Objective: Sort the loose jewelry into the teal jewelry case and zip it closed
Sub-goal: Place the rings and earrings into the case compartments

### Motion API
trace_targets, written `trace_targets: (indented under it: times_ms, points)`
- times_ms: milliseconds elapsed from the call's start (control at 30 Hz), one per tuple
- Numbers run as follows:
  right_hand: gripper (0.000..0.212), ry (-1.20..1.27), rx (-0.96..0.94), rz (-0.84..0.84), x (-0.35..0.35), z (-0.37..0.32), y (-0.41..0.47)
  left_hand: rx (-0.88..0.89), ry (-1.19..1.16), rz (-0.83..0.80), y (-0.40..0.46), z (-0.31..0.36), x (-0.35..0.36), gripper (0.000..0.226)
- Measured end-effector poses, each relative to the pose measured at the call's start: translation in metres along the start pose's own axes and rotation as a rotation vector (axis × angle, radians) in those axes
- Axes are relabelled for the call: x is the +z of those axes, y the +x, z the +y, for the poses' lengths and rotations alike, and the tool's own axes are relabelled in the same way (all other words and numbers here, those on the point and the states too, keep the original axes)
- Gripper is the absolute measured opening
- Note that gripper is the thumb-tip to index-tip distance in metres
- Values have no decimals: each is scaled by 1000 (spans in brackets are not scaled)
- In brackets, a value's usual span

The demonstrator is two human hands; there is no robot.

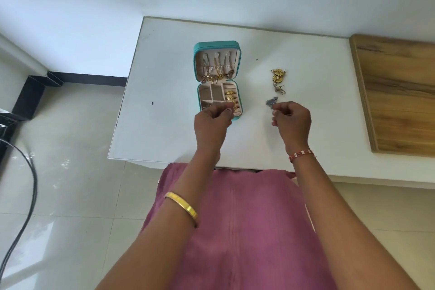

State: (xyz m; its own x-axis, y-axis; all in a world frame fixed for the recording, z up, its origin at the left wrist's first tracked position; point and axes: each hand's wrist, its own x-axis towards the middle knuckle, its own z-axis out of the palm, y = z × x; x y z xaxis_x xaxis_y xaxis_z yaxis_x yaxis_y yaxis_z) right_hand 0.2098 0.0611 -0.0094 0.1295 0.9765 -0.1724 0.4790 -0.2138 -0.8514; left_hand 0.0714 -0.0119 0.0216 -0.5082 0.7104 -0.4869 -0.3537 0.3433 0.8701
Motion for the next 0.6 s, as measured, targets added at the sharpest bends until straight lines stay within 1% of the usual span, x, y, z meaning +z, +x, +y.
trace_targets:
  times_ms: [100,167,267,367,500,600]
  points:
    - [13,-75,16,71,-7,17,7,-27,3,-50,-6,-8,15,19]
    - [10,-156,-14,50,-7,22,10,-49,19,-86,-8,-14,23,19]
    - [24,-312,-123,14,-3,26,17,-84,44,-119,-10,-20,37,16]
    - [18,-395,-146,29,1,27,22,-94,75,-128,-10,-22,46,16]
    - [11,-381,-142,21,0,30,24,-106,105,-127,-10,-26,46,17]
    - [5,-226,-135,33,-6,29,21,-116,114,-131,-13,-29,45,17]
